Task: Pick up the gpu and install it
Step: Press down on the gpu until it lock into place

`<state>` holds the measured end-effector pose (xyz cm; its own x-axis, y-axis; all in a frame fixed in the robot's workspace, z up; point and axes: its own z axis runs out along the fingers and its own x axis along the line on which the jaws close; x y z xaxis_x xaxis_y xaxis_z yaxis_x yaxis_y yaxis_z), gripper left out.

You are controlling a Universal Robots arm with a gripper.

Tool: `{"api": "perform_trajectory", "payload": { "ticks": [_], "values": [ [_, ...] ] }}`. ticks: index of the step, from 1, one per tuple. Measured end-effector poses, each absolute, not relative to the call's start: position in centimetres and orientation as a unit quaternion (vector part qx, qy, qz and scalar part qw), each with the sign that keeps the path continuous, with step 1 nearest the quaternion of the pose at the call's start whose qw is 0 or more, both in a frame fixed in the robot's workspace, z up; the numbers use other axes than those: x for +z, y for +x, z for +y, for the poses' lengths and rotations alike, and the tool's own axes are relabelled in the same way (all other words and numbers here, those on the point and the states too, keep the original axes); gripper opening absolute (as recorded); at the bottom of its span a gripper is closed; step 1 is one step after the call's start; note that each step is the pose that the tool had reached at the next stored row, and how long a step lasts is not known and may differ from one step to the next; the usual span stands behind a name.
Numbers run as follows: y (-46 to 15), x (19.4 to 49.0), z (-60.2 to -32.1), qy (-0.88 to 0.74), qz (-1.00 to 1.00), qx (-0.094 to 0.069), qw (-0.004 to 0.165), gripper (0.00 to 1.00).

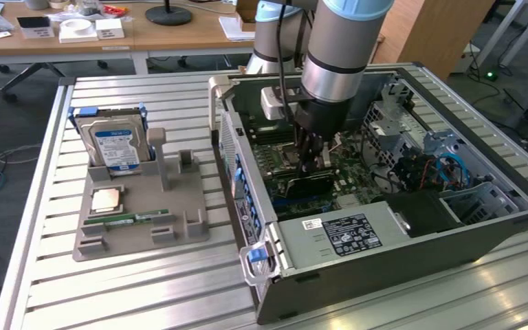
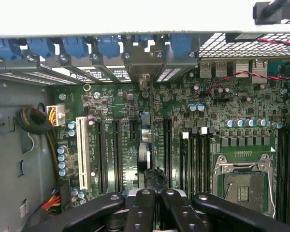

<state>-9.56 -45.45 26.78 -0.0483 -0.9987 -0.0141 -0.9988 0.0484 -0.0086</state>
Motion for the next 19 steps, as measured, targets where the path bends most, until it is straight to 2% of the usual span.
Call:
{"api": "perform_trajectory", "payload": {
  "ticks": [19],
  "values": [
    [-9.61,26.34,-45.44,-0.690,0.724,0.002,0.008,0.11]
  ]
}}
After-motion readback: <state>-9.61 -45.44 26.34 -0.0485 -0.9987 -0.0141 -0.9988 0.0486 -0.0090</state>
